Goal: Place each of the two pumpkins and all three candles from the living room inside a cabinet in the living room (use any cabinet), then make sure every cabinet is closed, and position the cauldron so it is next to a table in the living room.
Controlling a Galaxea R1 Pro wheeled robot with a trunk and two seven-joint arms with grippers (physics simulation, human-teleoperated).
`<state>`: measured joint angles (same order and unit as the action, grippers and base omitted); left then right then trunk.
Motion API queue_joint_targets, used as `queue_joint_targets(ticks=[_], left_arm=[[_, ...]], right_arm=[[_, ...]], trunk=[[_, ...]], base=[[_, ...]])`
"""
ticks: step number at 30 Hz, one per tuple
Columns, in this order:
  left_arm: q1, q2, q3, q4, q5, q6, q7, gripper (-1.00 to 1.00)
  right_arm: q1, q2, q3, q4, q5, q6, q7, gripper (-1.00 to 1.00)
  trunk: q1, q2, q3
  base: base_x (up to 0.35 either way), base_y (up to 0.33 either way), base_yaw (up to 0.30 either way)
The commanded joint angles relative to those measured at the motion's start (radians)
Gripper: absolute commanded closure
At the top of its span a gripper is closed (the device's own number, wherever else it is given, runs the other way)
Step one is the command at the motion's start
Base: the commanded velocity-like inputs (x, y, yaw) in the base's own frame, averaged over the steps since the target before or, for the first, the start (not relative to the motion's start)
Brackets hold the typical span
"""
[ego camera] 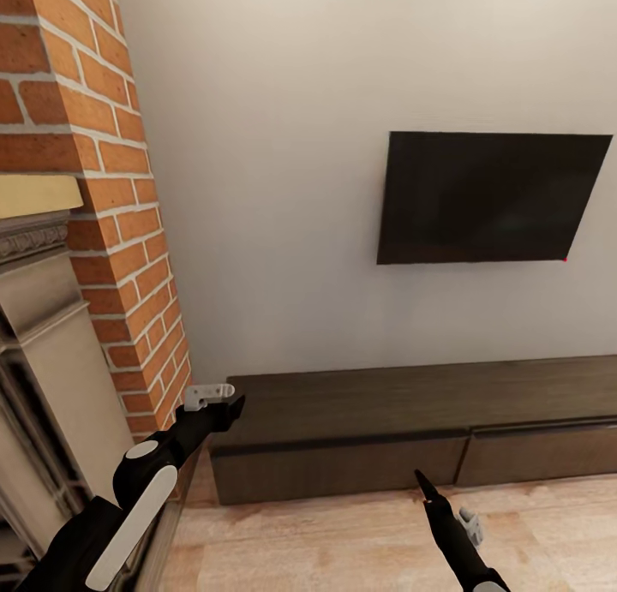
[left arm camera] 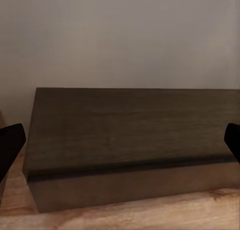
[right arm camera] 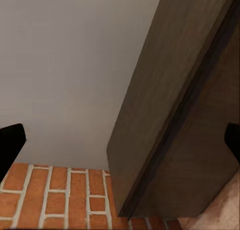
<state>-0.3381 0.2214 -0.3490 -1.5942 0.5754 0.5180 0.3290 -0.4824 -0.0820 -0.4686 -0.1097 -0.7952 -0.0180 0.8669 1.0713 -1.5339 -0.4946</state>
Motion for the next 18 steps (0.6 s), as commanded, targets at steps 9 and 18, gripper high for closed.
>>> queue_joint_targets(ticks=[9,18], left_arm=[[-0.001,0.001,-0.002,-0.001,0.011,0.001,0.011,-1.0],[-0.001,0.001,-0.004,-0.001,0.011,0.001,0.011,-1.0]], right_arm=[[0.001,-0.003,-0.062,0.005,-0.048,-0.001,0.034,-1.0],[0.002,-0.003,-0.089,0.005,-0.051,-0.003,0.02,-1.0]], trunk=[[0.035,-0.064,-0.029],[0.069,-0.127,-0.058]], base=[[0.0,0.0,0.0],[0.0,0.0,0.0]])
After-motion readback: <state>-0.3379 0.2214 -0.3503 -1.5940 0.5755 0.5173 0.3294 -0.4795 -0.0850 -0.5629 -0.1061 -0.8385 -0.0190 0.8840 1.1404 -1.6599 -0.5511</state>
